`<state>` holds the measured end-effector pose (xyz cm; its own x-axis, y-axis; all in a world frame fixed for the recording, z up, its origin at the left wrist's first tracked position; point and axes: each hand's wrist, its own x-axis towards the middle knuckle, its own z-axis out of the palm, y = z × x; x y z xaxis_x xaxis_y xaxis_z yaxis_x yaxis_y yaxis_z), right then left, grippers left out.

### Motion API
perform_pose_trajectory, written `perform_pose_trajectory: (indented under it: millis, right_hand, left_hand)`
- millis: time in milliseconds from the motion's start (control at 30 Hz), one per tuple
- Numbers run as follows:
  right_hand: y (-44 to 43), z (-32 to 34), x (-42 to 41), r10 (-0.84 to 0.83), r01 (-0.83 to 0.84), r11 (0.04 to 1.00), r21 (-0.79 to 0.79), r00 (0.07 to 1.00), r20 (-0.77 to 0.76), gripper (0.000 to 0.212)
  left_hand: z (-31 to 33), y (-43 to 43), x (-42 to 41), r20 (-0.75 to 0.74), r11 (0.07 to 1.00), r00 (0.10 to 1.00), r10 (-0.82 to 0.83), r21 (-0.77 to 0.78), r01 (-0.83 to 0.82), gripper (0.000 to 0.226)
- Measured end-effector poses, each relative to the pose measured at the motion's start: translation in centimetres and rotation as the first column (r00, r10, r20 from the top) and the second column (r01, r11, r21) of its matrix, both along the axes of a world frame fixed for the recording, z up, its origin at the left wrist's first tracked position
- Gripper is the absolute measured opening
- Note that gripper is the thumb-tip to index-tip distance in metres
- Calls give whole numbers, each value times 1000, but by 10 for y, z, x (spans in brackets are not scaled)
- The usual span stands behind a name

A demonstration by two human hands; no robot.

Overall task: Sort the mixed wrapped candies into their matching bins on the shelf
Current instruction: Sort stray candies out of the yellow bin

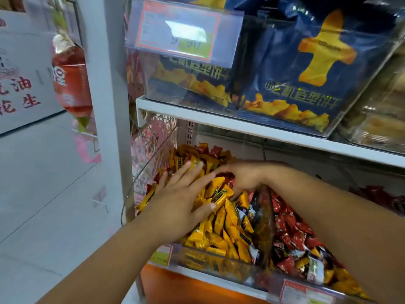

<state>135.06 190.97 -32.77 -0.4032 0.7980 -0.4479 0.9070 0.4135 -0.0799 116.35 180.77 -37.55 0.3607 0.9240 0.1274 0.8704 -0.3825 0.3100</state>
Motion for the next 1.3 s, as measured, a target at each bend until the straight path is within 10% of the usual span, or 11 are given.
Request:
perform_pose_trajectory:
  millis: [333, 467, 933, 1300]
  right_hand:
    - [2, -8, 3, 32, -35, 999, -14, 989, -142, 41]
    - [-3, -4, 8, 10, 25, 993, 111, 952, -305, 19]
    - [-61, 33, 55, -191, 555, 809, 195, 560, -806, 10]
    - [-81, 9, 133, -370, 690, 692, 211, 590, -718, 23]
  left_hand:
    - [-1, 18, 3, 22, 991, 997, -75, -108, 77, 47]
    - [-9, 13, -1, 37, 994, 993, -108, -27, 109, 72]
    - [-2, -9, 7, -43, 997, 997, -56, -61, 54, 79]
    - [-3, -8, 23, -107, 998, 994, 3, -68, -10, 98]
